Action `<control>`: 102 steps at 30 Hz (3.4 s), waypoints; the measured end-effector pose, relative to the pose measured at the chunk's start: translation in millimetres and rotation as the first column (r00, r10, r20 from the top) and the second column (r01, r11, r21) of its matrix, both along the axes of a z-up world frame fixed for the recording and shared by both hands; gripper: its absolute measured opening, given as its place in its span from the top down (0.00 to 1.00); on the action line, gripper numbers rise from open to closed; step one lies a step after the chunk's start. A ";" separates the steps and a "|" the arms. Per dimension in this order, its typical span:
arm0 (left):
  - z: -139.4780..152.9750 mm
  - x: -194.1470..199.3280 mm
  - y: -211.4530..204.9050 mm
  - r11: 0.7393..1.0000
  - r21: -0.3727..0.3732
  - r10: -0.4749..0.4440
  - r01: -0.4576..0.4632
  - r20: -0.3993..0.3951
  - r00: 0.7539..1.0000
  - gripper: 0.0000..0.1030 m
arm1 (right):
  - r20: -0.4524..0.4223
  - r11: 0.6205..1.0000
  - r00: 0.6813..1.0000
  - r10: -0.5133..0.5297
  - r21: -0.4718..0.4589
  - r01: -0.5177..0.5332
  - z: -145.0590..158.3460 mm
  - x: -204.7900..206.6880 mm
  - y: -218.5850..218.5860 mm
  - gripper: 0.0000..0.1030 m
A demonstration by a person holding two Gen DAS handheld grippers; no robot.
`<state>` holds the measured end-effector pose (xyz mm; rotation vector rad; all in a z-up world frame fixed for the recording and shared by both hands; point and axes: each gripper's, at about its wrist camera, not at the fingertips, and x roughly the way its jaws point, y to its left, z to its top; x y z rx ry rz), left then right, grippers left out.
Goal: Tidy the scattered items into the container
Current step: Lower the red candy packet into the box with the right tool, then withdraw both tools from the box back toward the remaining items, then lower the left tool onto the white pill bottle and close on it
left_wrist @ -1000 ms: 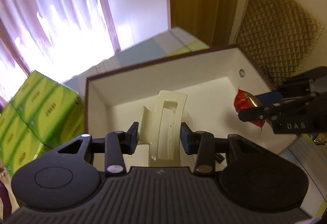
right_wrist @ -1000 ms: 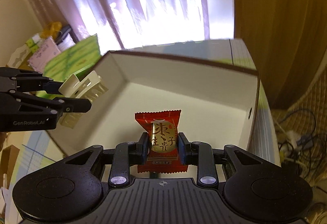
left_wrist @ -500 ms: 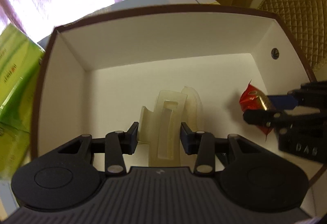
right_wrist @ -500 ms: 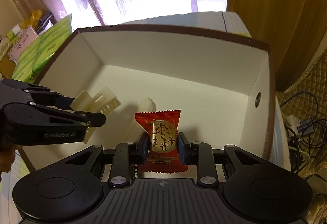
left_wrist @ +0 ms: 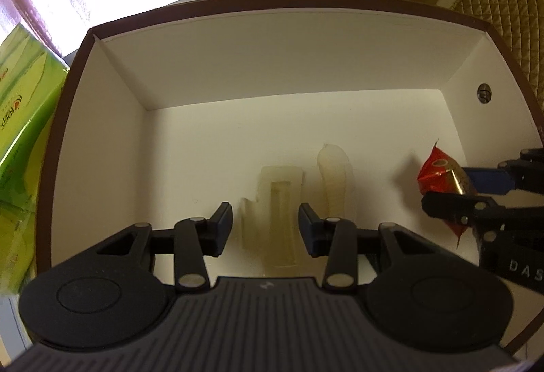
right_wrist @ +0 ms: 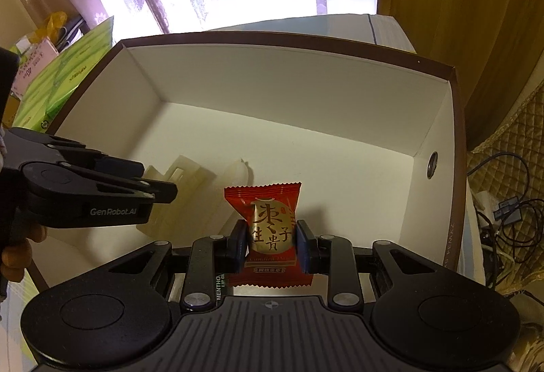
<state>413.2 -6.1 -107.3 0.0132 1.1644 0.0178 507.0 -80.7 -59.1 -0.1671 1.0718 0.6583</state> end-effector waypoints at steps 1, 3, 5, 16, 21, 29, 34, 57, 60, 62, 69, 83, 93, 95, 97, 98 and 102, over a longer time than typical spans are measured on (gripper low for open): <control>1.3 -0.2 -1.1 1.000 0.003 -0.008 0.008 0.003 1.000 0.64 | 0.001 1.000 1.000 0.000 -0.001 0.000 -0.1 0.6 0.6 0.69; 4.5 -1.4 -2.8 1.000 0.013 -0.021 0.021 0.011 1.000 0.64 | 0.002 1.000 1.000 0.001 -0.001 -0.001 0.0 0.8 1.0 0.69; 7.4 -2.7 -4.0 0.999 0.018 -0.028 0.027 0.017 0.999 0.64 | 0.004 1.000 1.000 0.001 -0.003 -0.001 0.0 0.9 1.5 0.69; 18.3 -11.8 0.7 1.000 0.025 -0.017 0.017 0.034 0.999 0.53 | 0.167 0.997 0.984 0.066 -0.059 -0.057 11.0 -11.1 13.8 0.45; 30.6 -20.1 2.0 0.999 0.019 -0.027 0.026 0.065 0.998 0.45 | 0.255 0.996 0.963 0.086 -0.018 -0.084 21.1 -22.7 12.1 0.00; 47.3 -35.3 0.5 0.998 0.046 -0.051 0.047 0.099 0.994 0.31 | 0.230 0.992 0.966 0.120 -0.054 -0.111 23.5 -33.2 6.4 0.00; 54.0 -49.3 1.2 0.998 0.047 -0.043 0.038 0.102 0.994 0.26 | 0.221 0.994 0.970 0.105 -0.043 -0.098 31.8 -45.9 -6.6 0.00; 134.5 -160.2 -6.5 0.997 0.067 -0.041 0.026 0.236 0.971 0.17 | 0.262 0.996 0.965 0.018 0.083 -0.041 98.1 -127.6 -51.4 0.00; 142.4 -178.0 -7.3 0.998 0.058 -0.043 0.030 0.252 0.967 0.17 | 0.271 0.995 0.962 -0.013 0.095 -0.013 104.8 -140.3 -56.4 0.00; 146.5 -190.1 -8.9 0.997 0.069 -0.047 0.030 0.261 0.964 0.16 | 0.271 0.993 0.963 -0.019 0.114 -0.012 108.9 -148.0 -59.5 0.00; 156.2 -226.4 -13.3 0.997 0.075 -0.040 0.019 0.293 0.955 0.14 | 0.291 0.989 0.957 -0.019 0.143 -0.023 118.3 -177.3 -64.5 0.00; 159.6 -284.8 -14.7 1.000 0.031 -0.009 -0.001 0.322 0.947 0.14 | 0.297 0.986 0.955 0.022 0.149 -0.069 116.5 -220.0 -64.4 0.00; 126.9 -316.4 -20.3 1.000 -0.004 0.016 -0.016 0.270 0.963 0.15 | 0.254 0.984 0.967 -0.035 0.180 -0.012 98.6 -236.3 -79.0 0.00; 115.8 -321.8 -22.4 1.000 0.001 0.019 -0.019 0.253 0.967 0.15 | 0.230 0.985 0.972 -0.039 0.171 -0.001 91.1 -238.5 -81.5 0.00; 107.0 -326.5 -23.5 1.000 0.007 0.022 -0.025 0.242 0.970 0.15 | 0.216 0.987 0.976 -0.039 0.163 0.003 85.3 -241.6 -83.8 0.00; 103.2 -328.8 -23.6 1.000 0.004 0.024 -0.026 0.236 0.972 0.15 | 0.209 0.987 0.977 -0.036 0.159 0.002 82.7 -243.3 -84.4 0.00; 94.5 -335.8 -21.8 1.000 -0.012 0.031 -0.029 0.227 0.973 0.15 | 0.201 0.988 0.979 -0.031 0.151 0.001 76.6 -250.4 -86.4 0.00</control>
